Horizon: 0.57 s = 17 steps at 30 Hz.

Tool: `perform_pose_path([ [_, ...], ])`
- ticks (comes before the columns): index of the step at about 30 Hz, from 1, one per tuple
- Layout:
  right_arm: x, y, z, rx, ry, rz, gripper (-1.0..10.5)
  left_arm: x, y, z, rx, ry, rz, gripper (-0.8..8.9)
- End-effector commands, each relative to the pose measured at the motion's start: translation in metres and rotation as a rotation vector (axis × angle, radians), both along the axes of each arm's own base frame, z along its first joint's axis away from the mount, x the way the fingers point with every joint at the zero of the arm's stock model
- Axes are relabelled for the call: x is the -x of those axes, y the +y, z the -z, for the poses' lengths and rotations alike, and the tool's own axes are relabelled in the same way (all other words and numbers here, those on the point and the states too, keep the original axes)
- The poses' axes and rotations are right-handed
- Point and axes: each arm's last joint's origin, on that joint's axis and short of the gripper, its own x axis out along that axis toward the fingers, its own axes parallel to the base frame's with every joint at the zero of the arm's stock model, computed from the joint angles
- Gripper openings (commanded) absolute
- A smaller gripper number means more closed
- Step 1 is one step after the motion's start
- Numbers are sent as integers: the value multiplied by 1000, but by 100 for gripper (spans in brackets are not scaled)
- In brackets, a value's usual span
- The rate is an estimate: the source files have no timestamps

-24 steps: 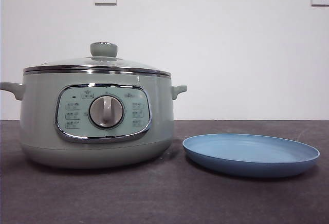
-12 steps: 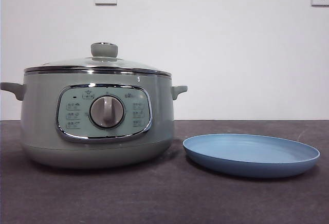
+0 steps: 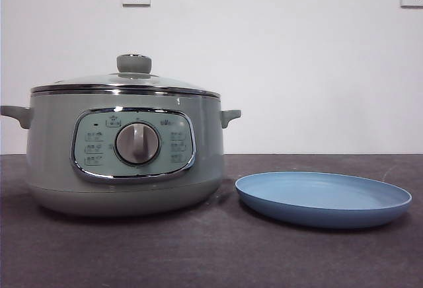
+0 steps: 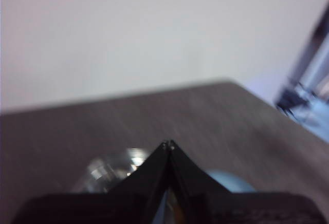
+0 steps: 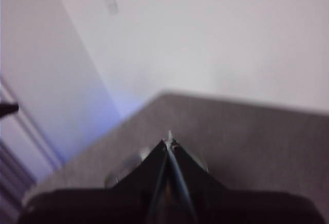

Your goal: Take the potato out from the steamer,put the potato on the plate,close the lid

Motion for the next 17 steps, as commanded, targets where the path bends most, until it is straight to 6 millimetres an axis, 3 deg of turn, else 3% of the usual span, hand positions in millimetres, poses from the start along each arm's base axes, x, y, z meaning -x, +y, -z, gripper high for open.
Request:
perform_pose_path([
  [1, -16, 8, 3, 155, 31, -79, -9, -26, -5, 9, -55, 131, 87, -5],
  [4, -32, 19, 11, 233, 119, -152, 8, -48, -10, 22, -79, 246, 113, 1],
  [6, -40, 26, 18, 260, 155, -174, 100, -59, -12, 30, -85, 304, 119, 40],
  [10, -54, 35, 28, 306, 214, -114, 632, -76, -18, 42, -95, 367, 127, 478],
  [11, -55, 37, 29, 316, 219, -102, 701, -79, -19, 43, -103, 370, 123, 493],
  [17, -55, 44, 28, 331, 199, -103, 715, -91, -35, 45, -161, 324, 84, 492],
])
